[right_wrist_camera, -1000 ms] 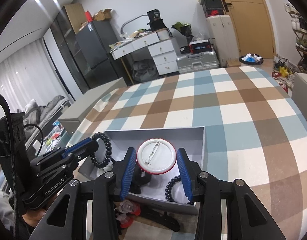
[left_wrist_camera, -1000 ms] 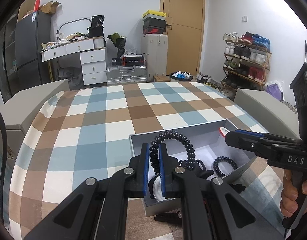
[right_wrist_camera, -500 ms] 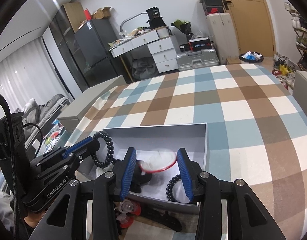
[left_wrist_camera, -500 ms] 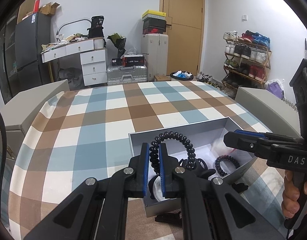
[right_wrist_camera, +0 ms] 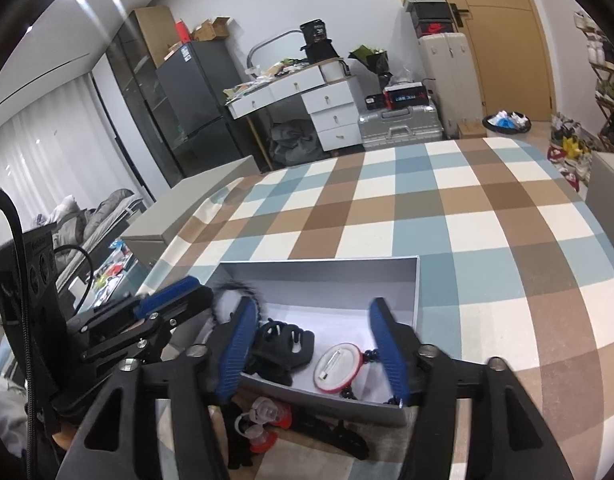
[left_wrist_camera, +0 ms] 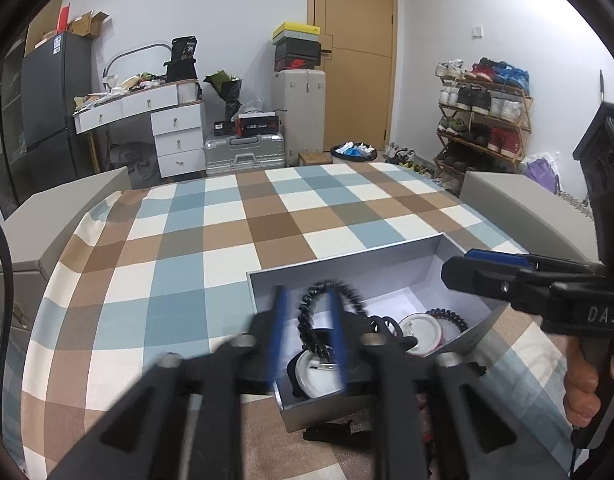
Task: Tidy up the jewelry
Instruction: 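Carry the badge and bracelet into the grey box and open both grippers, then grasp the clear ring holder with red base using the right gripper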
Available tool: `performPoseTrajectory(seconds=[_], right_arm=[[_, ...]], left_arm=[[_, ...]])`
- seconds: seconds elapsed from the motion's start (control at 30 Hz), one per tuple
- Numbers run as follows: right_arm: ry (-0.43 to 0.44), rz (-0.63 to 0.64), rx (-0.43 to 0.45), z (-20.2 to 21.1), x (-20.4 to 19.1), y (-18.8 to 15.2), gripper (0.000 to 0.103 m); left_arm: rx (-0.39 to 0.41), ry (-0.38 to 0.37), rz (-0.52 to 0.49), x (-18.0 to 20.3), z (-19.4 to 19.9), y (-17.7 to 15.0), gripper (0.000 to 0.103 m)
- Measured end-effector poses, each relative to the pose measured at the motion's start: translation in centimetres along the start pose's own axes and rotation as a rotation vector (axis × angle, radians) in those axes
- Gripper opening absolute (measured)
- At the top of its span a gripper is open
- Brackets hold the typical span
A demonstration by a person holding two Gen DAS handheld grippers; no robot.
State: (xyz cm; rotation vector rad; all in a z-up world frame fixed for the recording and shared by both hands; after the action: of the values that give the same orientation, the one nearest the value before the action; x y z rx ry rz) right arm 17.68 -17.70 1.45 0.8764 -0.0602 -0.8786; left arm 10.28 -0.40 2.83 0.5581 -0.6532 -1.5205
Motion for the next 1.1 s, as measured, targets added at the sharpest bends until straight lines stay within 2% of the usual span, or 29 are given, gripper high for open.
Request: performPoseTrajectory(seconds=[0.07, 0.1, 0.17, 0.2, 0.27, 0.33, 0.43, 0.53, 0.7, 0.8, 0.9, 1.0, 1.03, 1.07, 1.1], right_arm=[[-0.009, 0.009, 0.011, 0.6, -0.2, -0.1, 0.082], [-0.011, 0.013, 0.011, 0.8, -0.2, -0.1, 0.084], [-0.045, 0.026, 0.012, 1.4, -0.3, -0.4, 0.100], [-0.073, 0.038, 0.016, 1.8, -0.4, -0.7, 0.102], [-0.112, 0.065, 0.030, 2.6, -0.3, -1.6, 0.103], [-0.129, 0.063, 0.032, 3.2, 0.0, -2.3, 0.103], [-0.137, -0.001, 0.070, 4.4, 1.1, -3.5, 0.103], [-0.121, -0.044, 0.053, 4.5, 2.1, -4.5, 0.103], [-0.134, -0.037, -0.046, 3.0, 2.4, -5.4, 0.103], [-0.096, -0.009, -0.083, 2.1, 1.9, -5.9, 0.102], [-0.012, 0.030, -0.093, 1.9, 0.9, -6.3, 0.091], [0.009, 0.072, -0.111, 1.3, -0.1, -6.4, 0.083], [0.014, 0.077, -0.117, 1.1, -0.4, -6.5, 0.077], [0.021, 0.077, -0.124, 0.8, -0.6, -6.5, 0.068], [0.026, 0.077, -0.129, 0.6, -0.7, -6.5, 0.065]], left_arm=[[0.022, -0.003, 0.010, -0.4, 0.9, -0.1, 0.063], [0.028, 0.001, 0.019, -0.6, 1.2, -0.1, 0.068], [0.029, 0.002, 0.045, -1.1, 2.1, -0.3, 0.074], [0.024, -0.004, 0.050, -1.2, 2.3, -0.4, 0.078], [0.015, -0.026, 0.053, -1.4, 3.1, -1.2, 0.094], [0.015, -0.058, 0.050, -1.2, 3.6, -2.1, 0.102], [-0.028, -0.080, 0.046, -0.9, 3.4, -3.2, 0.102], [-0.053, -0.079, 0.070, -0.7, 3.0, -4.0, 0.102], [-0.070, -0.043, 0.069, -0.6, 2.2, -4.7, 0.102], [-0.073, -0.030, 0.070, -0.8, 2.2, -5.2, 0.102], [-0.080, -0.022, 0.062, -1.0, 2.0, -5.6, 0.102], [-0.083, 0.000, 0.057, -1.0, 1.9, -5.8, 0.102], [-0.087, -0.001, 0.057, -1.1, 1.8, -5.9, 0.102], [-0.092, -0.002, 0.057, -1.1, 1.7, -5.9, 0.102], [-0.096, -0.002, 0.056, -1.1, 1.7, -6.0, 0.102]])
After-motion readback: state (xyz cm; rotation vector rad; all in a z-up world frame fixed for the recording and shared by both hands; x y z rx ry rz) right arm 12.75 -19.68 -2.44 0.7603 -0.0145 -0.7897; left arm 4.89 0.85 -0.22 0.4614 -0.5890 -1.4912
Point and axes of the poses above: each gripper's, at about its wrist camera, not at the fingertips, and z roughly against the way its jaws point, x to its right, y to its top, the point moved 1 cm from there along -z, roughly the way its jaws point, and after that the axes turned 13 degrees about -x, right-handed, at the moved point
